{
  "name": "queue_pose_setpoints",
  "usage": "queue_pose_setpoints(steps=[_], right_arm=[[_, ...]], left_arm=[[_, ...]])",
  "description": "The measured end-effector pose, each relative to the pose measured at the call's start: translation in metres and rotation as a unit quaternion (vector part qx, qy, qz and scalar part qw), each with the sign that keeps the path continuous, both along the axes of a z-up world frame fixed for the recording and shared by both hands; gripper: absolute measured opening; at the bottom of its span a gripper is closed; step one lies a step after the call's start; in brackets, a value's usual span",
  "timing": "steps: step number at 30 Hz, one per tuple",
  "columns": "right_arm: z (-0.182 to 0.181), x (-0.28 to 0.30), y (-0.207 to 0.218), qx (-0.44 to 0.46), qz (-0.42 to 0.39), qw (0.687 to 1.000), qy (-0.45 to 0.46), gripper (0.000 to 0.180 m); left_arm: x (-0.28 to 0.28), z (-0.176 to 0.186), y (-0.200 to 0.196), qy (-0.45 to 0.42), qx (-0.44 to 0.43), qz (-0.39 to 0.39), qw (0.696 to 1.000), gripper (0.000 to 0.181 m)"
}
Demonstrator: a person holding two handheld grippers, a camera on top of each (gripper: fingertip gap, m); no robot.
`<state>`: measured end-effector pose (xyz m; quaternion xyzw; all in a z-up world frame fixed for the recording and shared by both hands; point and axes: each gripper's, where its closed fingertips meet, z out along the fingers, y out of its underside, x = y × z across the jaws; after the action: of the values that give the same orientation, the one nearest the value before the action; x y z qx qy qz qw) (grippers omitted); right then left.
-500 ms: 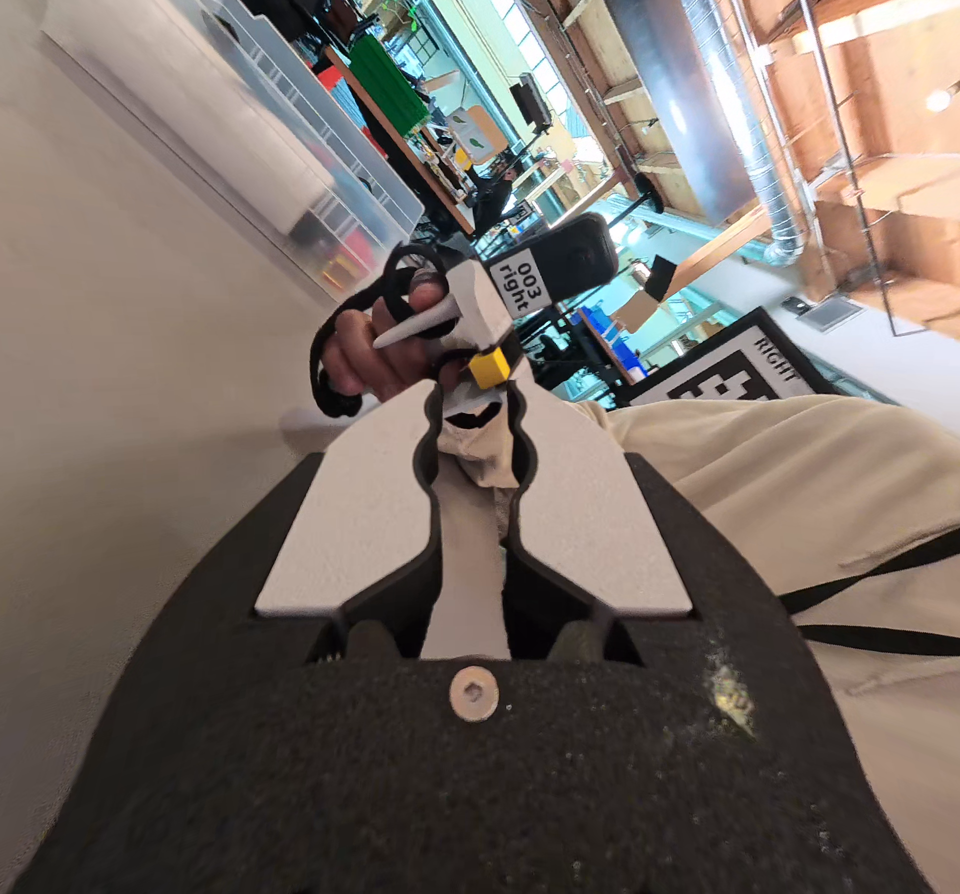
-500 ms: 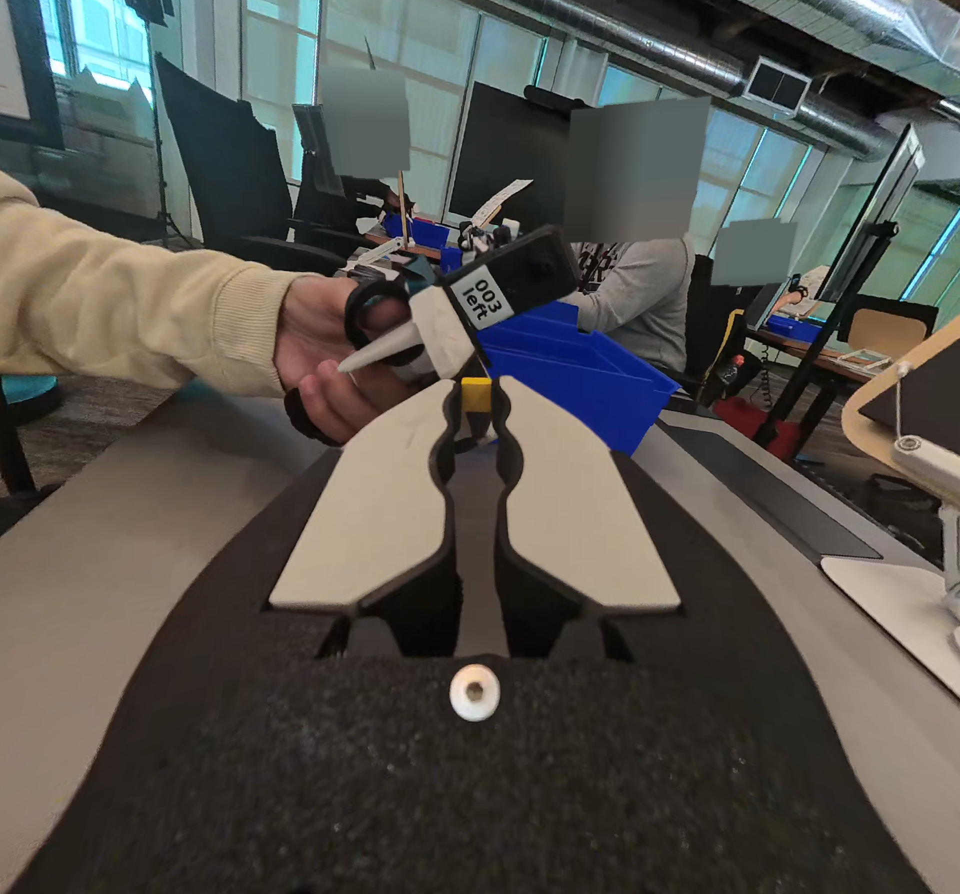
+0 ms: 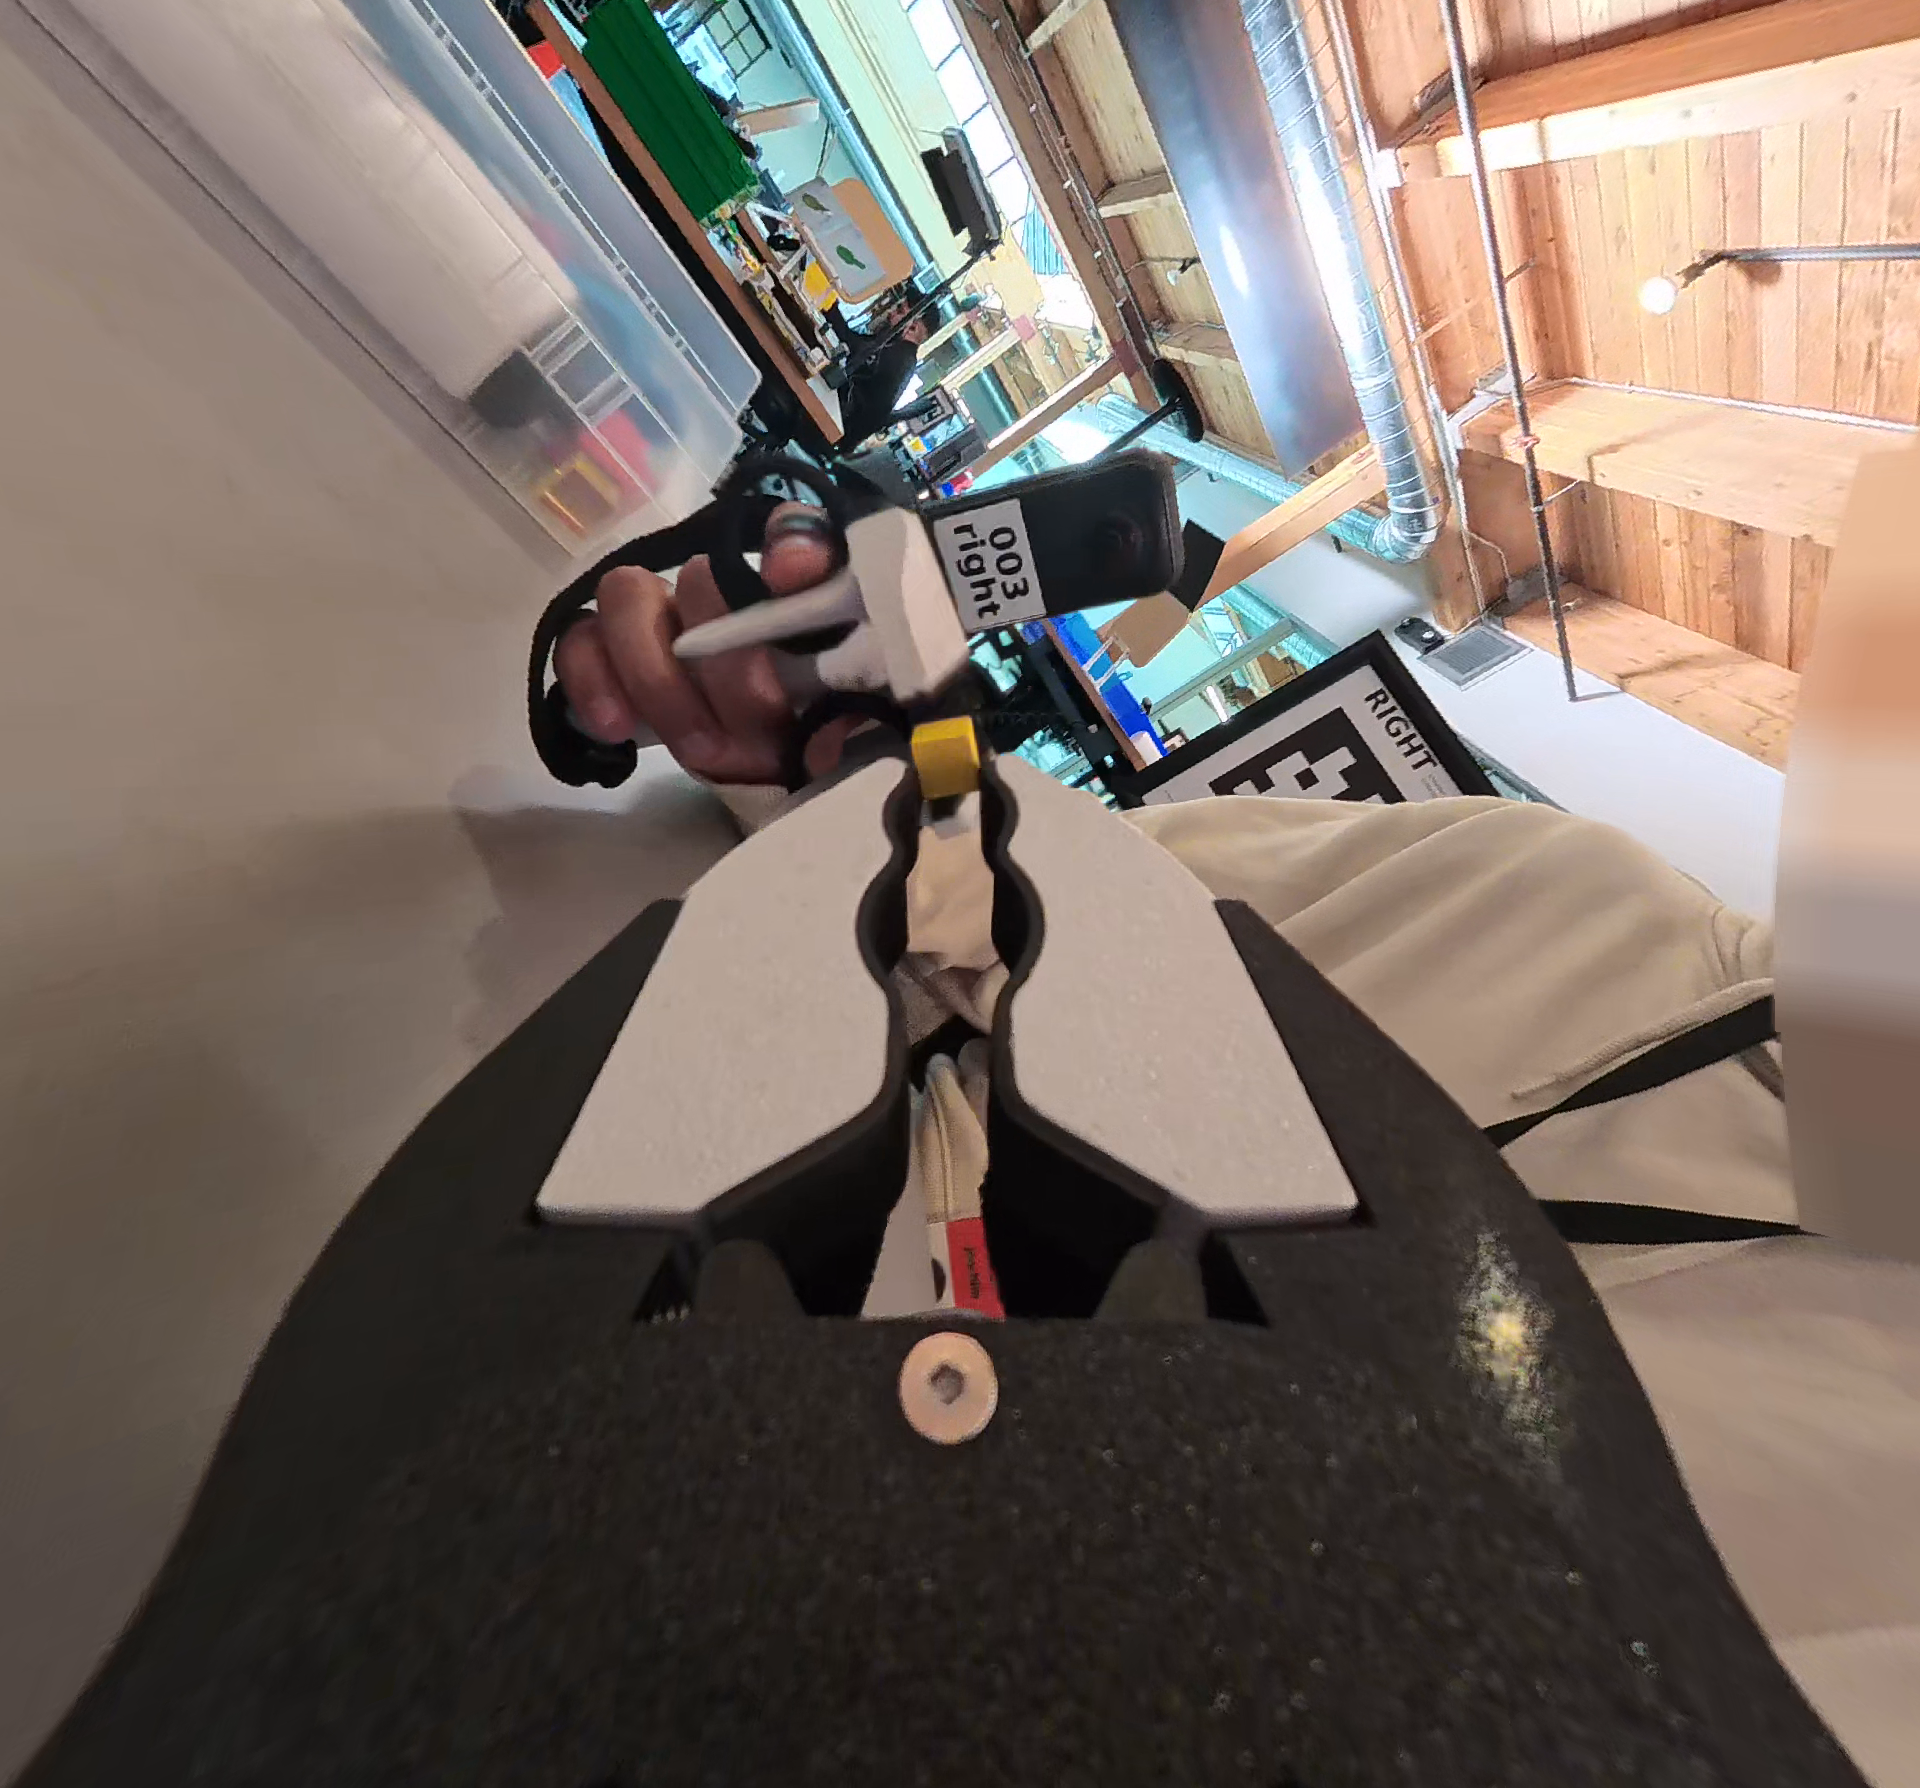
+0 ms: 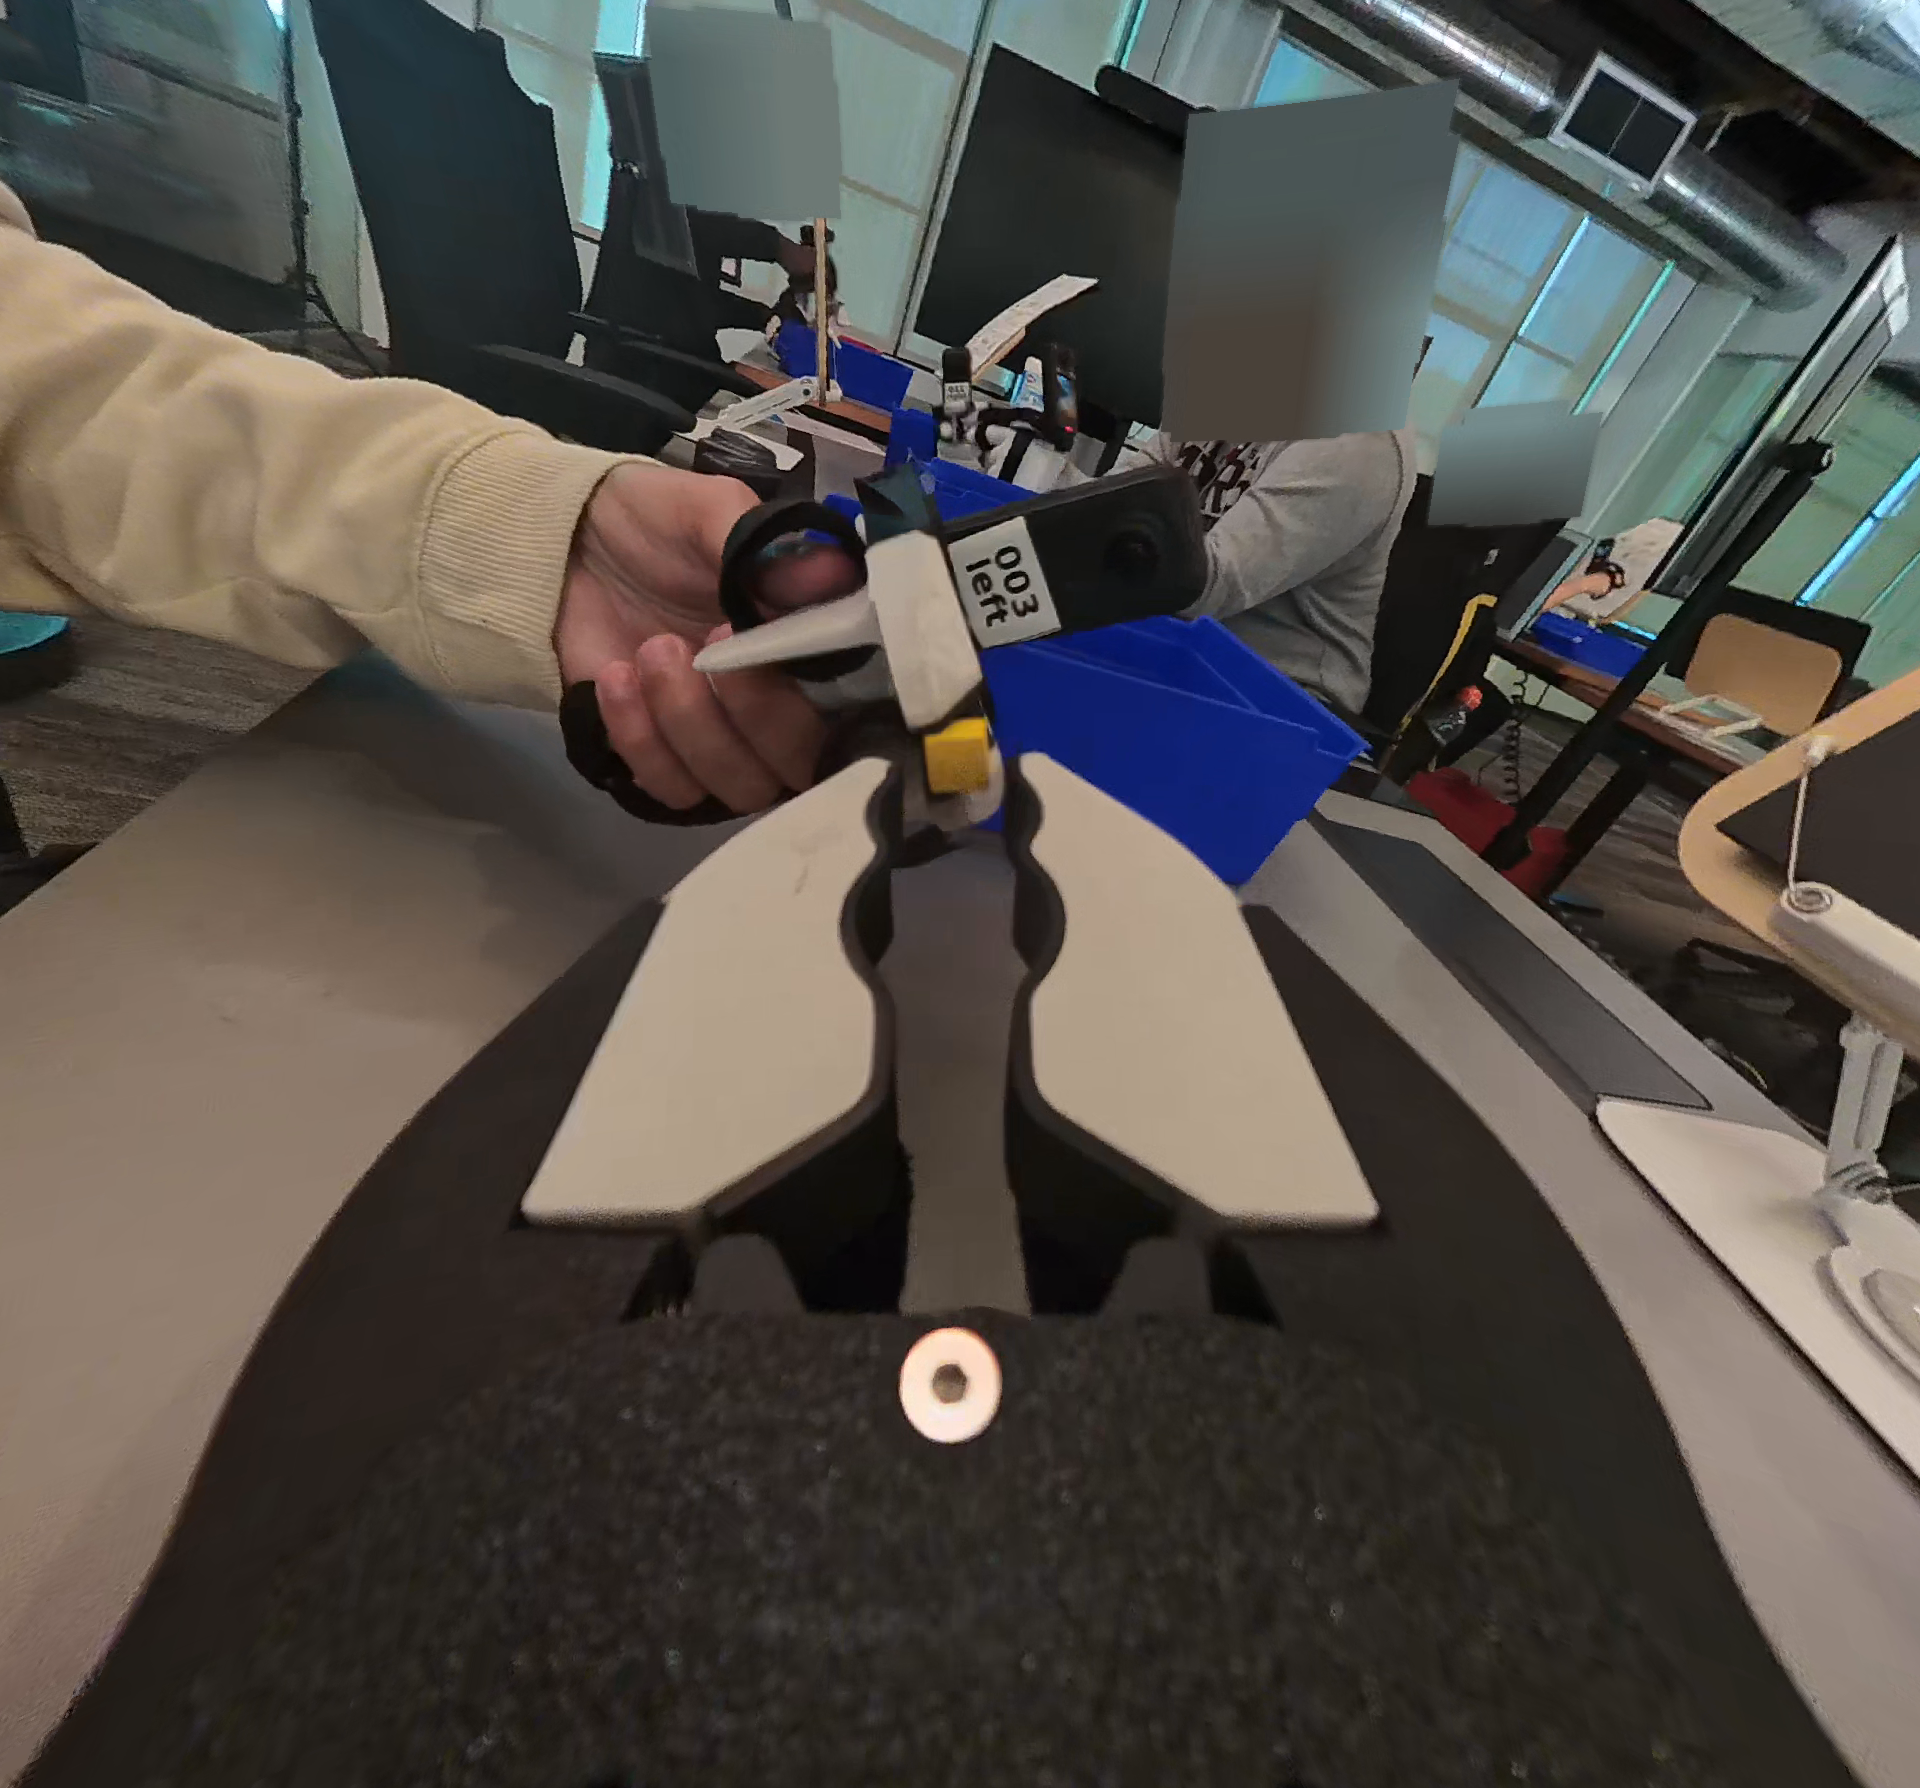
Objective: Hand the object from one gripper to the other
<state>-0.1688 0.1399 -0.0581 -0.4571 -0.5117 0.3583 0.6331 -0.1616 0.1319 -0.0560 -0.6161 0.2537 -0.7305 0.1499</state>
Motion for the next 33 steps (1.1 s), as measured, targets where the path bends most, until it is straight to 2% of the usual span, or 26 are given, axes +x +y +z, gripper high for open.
queue_pose_setpoints(steps=[3,6,9,12,16,26,30,33], right_arm=[[-0.003,0.003,0.002,-0.012,0.001,1.0,-0.011,0.036],[-0.011,0.001,-0.014,-0.037,0.061,0.996,-0.052,0.033],[-0.013,-0.002,-0.042,-0.104,0.155,0.979,-0.082,0.031],[-0.017,-0.007,-0.067,-0.126,0.217,0.961,-0.118,0.027],[-0.026,-0.016,-0.078,-0.11,0.228,0.956,-0.151,0.024],[-0.029,-0.019,-0.083,-0.113,0.242,0.953,-0.145,0.012],[-0.027,-0.016,-0.071,-0.101,0.213,0.963,-0.131,0.011],[-0.02,-0.011,-0.049,-0.095,0.168,0.976,-0.097,0.011]], left_arm=[[-0.008,0.0,0.0,0.002,-0.009,-0.016,1.0,0.01],[-0.019,-0.002,-0.022,0.013,-0.008,-0.093,0.996,0.01],[-0.026,-0.021,-0.053,0.072,-0.001,-0.185,0.98,0.01],[-0.024,-0.024,-0.062,0.077,-0.005,-0.208,0.975,0.01],[-0.021,-0.026,-0.074,0.085,0.002,-0.234,0.969,0.01],[-0.017,-0.028,-0.083,0.093,-0.002,-0.252,0.963,0.01],[-0.014,-0.027,-0.07,0.086,-0.007,-0.22,0.972,0.011],[-0.011,-0.027,-0.045,0.088,0.002,-0.151,0.985,0.024]])
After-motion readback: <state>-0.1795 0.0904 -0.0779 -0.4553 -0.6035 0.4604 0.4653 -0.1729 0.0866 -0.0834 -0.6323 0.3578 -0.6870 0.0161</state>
